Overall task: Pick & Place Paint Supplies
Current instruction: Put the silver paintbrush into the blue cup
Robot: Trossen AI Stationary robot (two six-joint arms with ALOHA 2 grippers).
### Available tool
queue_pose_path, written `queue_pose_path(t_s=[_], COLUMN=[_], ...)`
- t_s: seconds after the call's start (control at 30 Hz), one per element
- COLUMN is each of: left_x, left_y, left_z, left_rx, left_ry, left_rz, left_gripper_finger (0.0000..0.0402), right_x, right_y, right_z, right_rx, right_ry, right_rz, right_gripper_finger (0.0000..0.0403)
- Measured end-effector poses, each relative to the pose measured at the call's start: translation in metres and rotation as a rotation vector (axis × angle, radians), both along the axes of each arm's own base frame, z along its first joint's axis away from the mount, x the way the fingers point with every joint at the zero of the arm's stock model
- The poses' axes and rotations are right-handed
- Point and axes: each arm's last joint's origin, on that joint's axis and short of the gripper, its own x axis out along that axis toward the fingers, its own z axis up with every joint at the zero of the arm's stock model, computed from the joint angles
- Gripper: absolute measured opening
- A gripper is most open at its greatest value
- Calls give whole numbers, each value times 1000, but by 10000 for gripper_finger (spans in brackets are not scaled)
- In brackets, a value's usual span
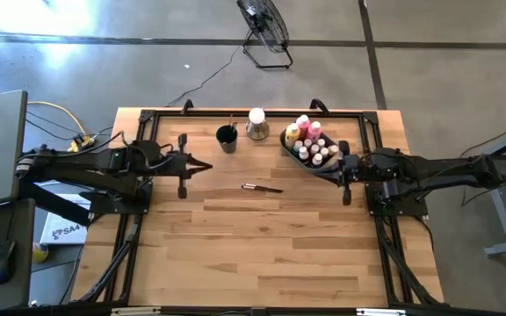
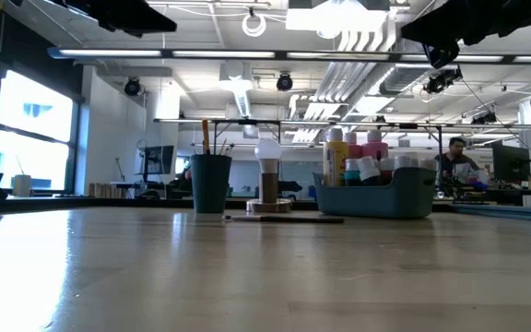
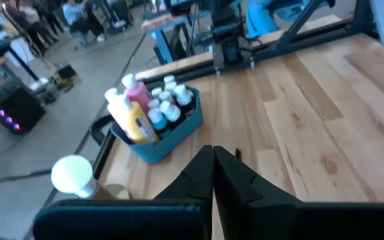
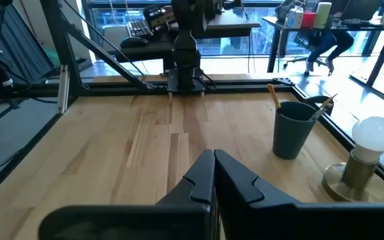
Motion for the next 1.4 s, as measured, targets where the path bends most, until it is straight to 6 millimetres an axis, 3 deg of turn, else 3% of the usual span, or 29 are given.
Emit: queue_pose_path(t_s=[0.2, 0.53, 0.9, 1.4], left_x=[-20, -58, -94, -93], left_y=[0, -1, -1, -1], left_z=[3, -40, -60, -67], left_rx=[20, 5, -10, -19], left_ry=[-60, -212, -342, -304], left_rz=[-9, -5, 23, 14], left_gripper_finger=[1, 1, 1, 1], right_x=[-14, -35, -52, -71], right_y=[0, 0, -2, -2], right_z=[4, 10, 12, 13], right_rx=[3, 3, 9, 9], right_ry=[-25, -75, -107, -152], right_rz=[-1, -5, -55, -62], right_gripper_finger=[3, 3, 3, 3])
